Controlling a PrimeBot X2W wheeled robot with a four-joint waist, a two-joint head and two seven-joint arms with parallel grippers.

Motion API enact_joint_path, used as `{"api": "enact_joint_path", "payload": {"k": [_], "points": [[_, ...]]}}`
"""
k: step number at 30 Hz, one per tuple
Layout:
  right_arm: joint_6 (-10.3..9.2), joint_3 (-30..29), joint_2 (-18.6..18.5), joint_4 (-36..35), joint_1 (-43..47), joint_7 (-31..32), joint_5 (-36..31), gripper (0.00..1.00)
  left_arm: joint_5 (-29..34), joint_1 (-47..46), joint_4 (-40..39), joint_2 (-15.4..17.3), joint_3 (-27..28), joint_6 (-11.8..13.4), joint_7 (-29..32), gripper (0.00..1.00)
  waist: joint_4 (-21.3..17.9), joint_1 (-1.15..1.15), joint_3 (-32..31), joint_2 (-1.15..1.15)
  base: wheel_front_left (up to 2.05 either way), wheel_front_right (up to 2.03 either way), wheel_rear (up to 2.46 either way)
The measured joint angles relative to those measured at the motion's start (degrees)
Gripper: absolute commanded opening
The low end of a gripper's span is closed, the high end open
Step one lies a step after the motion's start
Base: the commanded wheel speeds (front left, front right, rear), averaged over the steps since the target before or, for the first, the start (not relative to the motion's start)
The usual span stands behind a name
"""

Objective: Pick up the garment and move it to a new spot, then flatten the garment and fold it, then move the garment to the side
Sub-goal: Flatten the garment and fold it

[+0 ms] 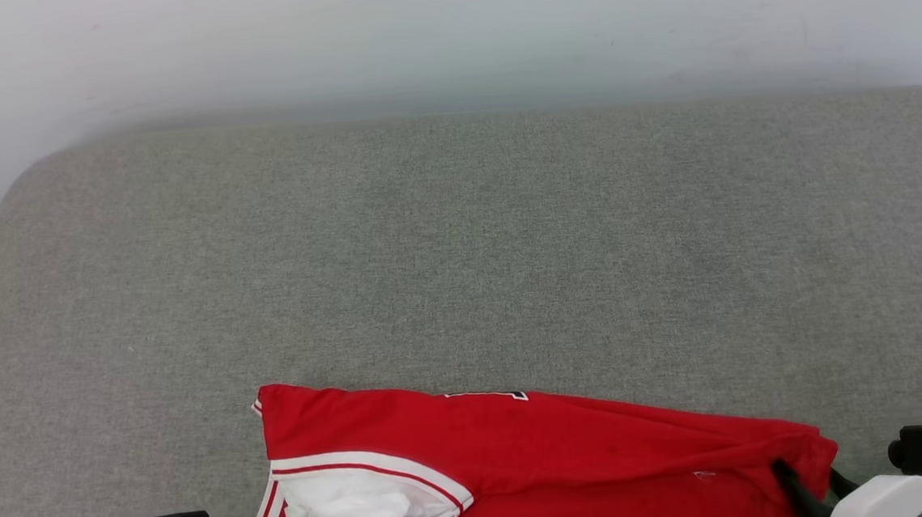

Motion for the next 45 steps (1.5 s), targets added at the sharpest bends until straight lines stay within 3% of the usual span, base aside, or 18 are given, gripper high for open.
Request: {"api": "enact_joint_path", "payload": {"k": [1,2,5,11,17,25,34,43,44,45], "points": [[0.0,0.19,0.07,0.48,0.0,-0.85,0.36,1.0,0.07,-0.02,1.15,-0.69,-0.14,-0.42,-0.7,0.78,-0.05,0.0,-0.08,0.0,0.0,0.0,0.0],[0.0,0.53,0.16,0.9,0.01,-1.92,0.45,1.0,0.19,-0.15,2.05,-1.33,-0.14,-0.76,-1.49,1.0,-0.11,0.0,-0.17,0.0,0.0,0.0,0.0],[0.0,1.31,0.44,1.45,0.09,-6.17,1.72,1.0,1.81,-2.19,5.04,-3.13,-0.04,-2.5,-5.17,1.0,-0.25,0.0,-0.73,0.0,0.0,0.0,0.0],[0.0,1.18,-0.02,-4.35,1.06,-5.9,2.27,1.0,6.09,-4.52,5.17,-3.48,1.94,-2.77,-11.28,1.0,-0.54,0.0,-1.39,0.0,0.0,0.0,0.0],[0.0,-1.42,-2.01,-11.77,2.27,1.33,2.14,1.0,12.22,-5.84,1.47,-5.03,6.95,-1.18,-13.07,1.0,-0.77,0.0,-1.6,0.0,0.0,0.0,0.0],[0.0,-4.64,-3.83,-17.14,1.87,14.32,1.83,1.0,26.22,-3.98,-6.89,-10.76,18.38,1.47,-13.08,1.0,-0.29,0.01,-0.48,0.0,0.0,0.0,0.0],[0.0,-3.26,-3.07,-14.34,-0.69,19.61,1.47,1.0,34.72,-3.28,-10.66,-14.9,23.5,-0.94,-13.1,1.0,1.87,0.01,2.95,0.0,0.0,0.0,0.0],[-0.02,0.66,-1.59,-7.08,-1.02,20.93,3.56,1.0,37.42,-2.85,-10.24,-17.61,25.24,-3.31,-13.1,1.0,3.22,0.0,5.65,0.0,0.0,0.0,0.0],[-0.02,0.99,-1.65,-6.26,-1.35,20.93,3.9,0.85,37.55,-2.85,-10.04,-17.95,25.37,-3.42,-13.1,1.0,3.13,0.0,5.75,-0.01,0.0,0.0,0.0],[-0.02,1.31,-1.71,-5.56,-1.55,20.93,4.05,0.4,37.89,-2.85,-9.93,-18.35,25.49,-3.68,-13.1,1.0,3.03,0.0,5.84,-0.01,0.0,0.0,0.0]]}}
